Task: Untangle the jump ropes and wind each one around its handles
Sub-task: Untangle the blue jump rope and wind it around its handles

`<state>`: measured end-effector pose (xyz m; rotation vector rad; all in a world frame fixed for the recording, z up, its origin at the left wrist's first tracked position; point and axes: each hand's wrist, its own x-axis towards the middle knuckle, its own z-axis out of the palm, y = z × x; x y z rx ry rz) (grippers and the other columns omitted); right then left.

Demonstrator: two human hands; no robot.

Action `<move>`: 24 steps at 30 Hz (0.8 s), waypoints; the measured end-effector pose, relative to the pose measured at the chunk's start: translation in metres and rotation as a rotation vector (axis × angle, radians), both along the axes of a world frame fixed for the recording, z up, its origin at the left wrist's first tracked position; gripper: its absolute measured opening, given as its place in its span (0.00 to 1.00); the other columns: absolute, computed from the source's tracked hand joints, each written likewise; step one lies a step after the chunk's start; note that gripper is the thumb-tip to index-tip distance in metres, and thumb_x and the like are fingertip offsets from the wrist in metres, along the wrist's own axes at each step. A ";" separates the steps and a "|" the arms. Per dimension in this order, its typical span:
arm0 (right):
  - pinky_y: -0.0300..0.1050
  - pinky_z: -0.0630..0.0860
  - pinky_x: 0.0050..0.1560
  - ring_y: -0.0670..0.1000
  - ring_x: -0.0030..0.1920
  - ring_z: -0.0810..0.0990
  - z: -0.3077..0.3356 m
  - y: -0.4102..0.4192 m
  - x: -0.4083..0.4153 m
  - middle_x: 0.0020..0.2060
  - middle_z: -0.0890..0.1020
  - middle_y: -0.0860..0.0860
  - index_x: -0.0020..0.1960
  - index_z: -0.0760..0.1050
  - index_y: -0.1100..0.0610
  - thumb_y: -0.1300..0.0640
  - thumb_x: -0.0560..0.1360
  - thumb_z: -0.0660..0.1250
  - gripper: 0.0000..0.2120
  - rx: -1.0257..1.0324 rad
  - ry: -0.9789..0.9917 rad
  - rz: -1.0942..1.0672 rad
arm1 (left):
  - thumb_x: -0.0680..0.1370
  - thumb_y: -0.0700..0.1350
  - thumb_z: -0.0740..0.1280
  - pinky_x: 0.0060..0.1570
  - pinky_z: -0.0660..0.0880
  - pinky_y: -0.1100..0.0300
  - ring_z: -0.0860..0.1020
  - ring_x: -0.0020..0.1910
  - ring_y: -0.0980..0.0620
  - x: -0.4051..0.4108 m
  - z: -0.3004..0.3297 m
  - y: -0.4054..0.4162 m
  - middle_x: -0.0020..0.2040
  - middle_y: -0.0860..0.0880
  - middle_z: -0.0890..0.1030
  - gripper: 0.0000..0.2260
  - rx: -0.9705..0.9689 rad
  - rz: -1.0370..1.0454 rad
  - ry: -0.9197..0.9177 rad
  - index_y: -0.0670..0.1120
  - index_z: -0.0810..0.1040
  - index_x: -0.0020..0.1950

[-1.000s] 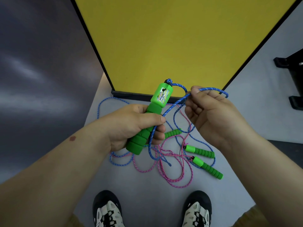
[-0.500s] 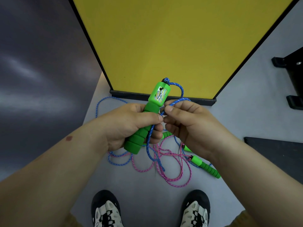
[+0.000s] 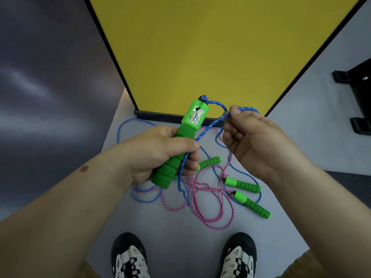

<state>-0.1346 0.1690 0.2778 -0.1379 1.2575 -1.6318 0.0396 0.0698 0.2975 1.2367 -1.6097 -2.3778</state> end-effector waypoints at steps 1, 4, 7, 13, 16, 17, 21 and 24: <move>0.40 0.78 0.41 0.47 0.37 0.78 0.000 0.000 0.002 0.38 0.79 0.51 0.51 0.76 0.58 0.57 0.77 0.71 0.06 -0.002 -0.003 0.030 | 0.80 0.38 0.67 0.37 0.81 0.56 0.82 0.33 0.50 0.000 0.000 0.000 0.36 0.44 0.82 0.03 0.000 0.003 -0.001 0.39 0.77 0.48; 0.39 0.79 0.40 0.46 0.36 0.79 -0.001 0.001 0.015 0.36 0.79 0.50 0.48 0.78 0.56 0.58 0.77 0.70 0.03 -0.012 -0.017 0.137 | 0.80 0.38 0.68 0.36 0.81 0.56 0.82 0.33 0.50 0.000 0.000 0.001 0.36 0.44 0.82 0.02 0.004 0.013 -0.003 0.38 0.77 0.50; 0.38 0.79 0.39 0.47 0.36 0.79 -0.003 0.003 0.028 0.35 0.80 0.52 0.48 0.80 0.58 0.60 0.77 0.69 0.02 -0.021 0.018 0.246 | 0.80 0.37 0.67 0.36 0.82 0.56 0.81 0.33 0.50 -0.001 0.001 0.001 0.35 0.45 0.82 0.02 0.006 0.009 -0.001 0.39 0.78 0.50; 0.38 0.78 0.38 0.47 0.36 0.80 -0.003 0.003 0.034 0.36 0.82 0.52 0.48 0.81 0.58 0.64 0.78 0.67 0.04 -0.026 0.073 0.289 | 0.80 0.37 0.67 0.37 0.83 0.55 0.81 0.32 0.51 -0.001 0.002 0.002 0.34 0.46 0.81 0.03 0.000 0.004 -0.003 0.40 0.79 0.47; 0.38 0.78 0.38 0.47 0.36 0.79 -0.002 0.002 0.030 0.34 0.81 0.51 0.46 0.81 0.56 0.63 0.77 0.68 0.04 -0.006 0.067 0.206 | 0.80 0.38 0.68 0.37 0.82 0.55 0.82 0.33 0.50 0.000 0.000 0.001 0.35 0.45 0.82 0.02 0.009 0.013 -0.008 0.39 0.78 0.50; 0.39 0.78 0.38 0.47 0.36 0.79 -0.003 0.002 0.027 0.34 0.81 0.50 0.45 0.80 0.56 0.63 0.77 0.69 0.04 0.001 0.066 0.173 | 0.79 0.38 0.68 0.37 0.82 0.55 0.82 0.33 0.50 0.000 0.000 0.001 0.35 0.45 0.82 0.03 0.007 0.014 -0.009 0.39 0.78 0.51; 0.39 0.77 0.41 0.46 0.36 0.79 -0.001 0.000 0.011 0.35 0.79 0.50 0.48 0.78 0.56 0.61 0.77 0.71 0.02 0.002 0.043 0.047 | 0.80 0.38 0.68 0.38 0.82 0.55 0.82 0.33 0.50 0.000 -0.001 0.000 0.36 0.44 0.82 0.03 0.010 0.004 -0.008 0.39 0.78 0.50; 0.39 0.78 0.41 0.46 0.36 0.79 0.001 0.000 0.001 0.37 0.80 0.50 0.52 0.77 0.57 0.60 0.77 0.70 0.05 -0.012 0.027 -0.004 | 0.80 0.38 0.68 0.38 0.82 0.56 0.82 0.33 0.50 0.000 -0.001 0.000 0.36 0.44 0.82 0.03 0.008 -0.007 -0.009 0.39 0.78 0.48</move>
